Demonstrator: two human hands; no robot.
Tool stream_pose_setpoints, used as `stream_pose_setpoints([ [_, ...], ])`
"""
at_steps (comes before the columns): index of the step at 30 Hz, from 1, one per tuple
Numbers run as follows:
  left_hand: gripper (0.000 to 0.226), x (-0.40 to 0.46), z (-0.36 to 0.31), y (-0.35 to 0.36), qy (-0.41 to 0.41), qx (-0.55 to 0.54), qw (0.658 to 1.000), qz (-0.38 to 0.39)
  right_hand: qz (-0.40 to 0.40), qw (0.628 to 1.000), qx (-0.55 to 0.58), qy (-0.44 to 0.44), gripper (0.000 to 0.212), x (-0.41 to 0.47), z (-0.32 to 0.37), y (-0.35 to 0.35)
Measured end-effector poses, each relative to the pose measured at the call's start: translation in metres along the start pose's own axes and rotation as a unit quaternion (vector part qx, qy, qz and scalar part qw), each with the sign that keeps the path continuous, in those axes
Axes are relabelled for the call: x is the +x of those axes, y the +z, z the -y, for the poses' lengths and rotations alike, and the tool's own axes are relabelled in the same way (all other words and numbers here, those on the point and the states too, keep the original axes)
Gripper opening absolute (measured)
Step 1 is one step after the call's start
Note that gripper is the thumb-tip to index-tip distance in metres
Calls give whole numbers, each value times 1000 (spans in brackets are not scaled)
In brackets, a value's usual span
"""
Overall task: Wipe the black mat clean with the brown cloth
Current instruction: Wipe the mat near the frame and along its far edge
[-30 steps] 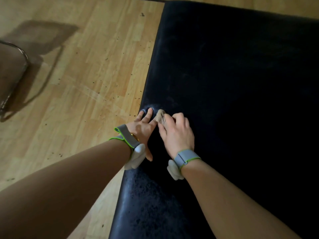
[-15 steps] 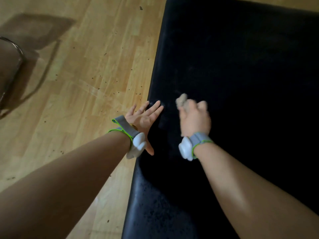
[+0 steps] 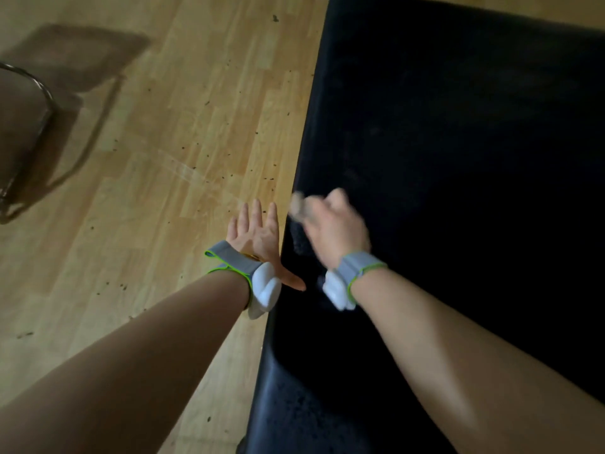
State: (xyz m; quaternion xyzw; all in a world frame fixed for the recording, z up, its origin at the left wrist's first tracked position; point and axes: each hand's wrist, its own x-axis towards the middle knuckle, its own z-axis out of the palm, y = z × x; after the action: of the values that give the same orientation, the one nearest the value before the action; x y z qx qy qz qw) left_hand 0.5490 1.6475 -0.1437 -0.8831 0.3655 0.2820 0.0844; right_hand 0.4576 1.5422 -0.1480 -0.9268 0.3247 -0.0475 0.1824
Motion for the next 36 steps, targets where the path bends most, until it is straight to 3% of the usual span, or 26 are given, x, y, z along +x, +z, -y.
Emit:
stream_pose_setpoints([
  [2,152,0,4,4,-19,-21,1000,5,77,991,3,-111,20,-20,14,4],
  [4,151,-1,6,7,-36,-32,999,4,90,985,-24,-143,25,-7,9,0],
  [9,148,-2,3,7,-32,4,999,4,-34,996,-65,41,22,46,-10,-4],
  [11,148,1,3,5,-27,-4,999,22,-42,996,-50,55,22,33,-2,-1],
  [13,144,1,3,5,-31,-20,999,24,1,1000,-8,10,17,3,8,0],
  [16,128,-9,3,12,-53,-55,997,1,118,984,15,-129,16,-47,16,4],
  [17,126,-17,3,14,-61,-74,995,-4,115,985,15,-131,21,-48,10,1],
  [18,126,-27,5,17,-72,-93,993,-5,93,990,10,-103,26,-44,3,-2],
  [20,127,-43,7,30,-85,-128,988,21,34,999,-2,36,30,-30,-20,-9],
  [22,132,-62,15,46,-92,-146,982,72,-46,986,16,162,33,-23,-41,-14],
  [23,134,-71,20,52,-90,-145,980,102,-70,981,22,180,31,-26,-39,-13],
  [24,135,-79,25,57,-88,-139,978,131,-68,983,14,171,26,-34,-29,-10],
  [26,133,-93,31,66,-91,-128,974,162,-6,998,19,65,15,-66,6,1],
  [28,132,-103,32,70,-103,-121,976,146,40,995,0,-91,13,-99,32,16],
  [30,133,-105,28,69,-108,-97,981,127,69,986,-7,-151,15,-105,36,13],
  [31,135,-105,25,66,-111,-76,984,122,80,992,27,-94,20,-94,29,8],
  [33,137,-100,19,57,-100,-29,988,115,7,998,19,57,33,-63,6,-7],
  [36,138,-94,13,43,-41,5,994,105,-82,961,75,253,26,-57,-29,-17],
])
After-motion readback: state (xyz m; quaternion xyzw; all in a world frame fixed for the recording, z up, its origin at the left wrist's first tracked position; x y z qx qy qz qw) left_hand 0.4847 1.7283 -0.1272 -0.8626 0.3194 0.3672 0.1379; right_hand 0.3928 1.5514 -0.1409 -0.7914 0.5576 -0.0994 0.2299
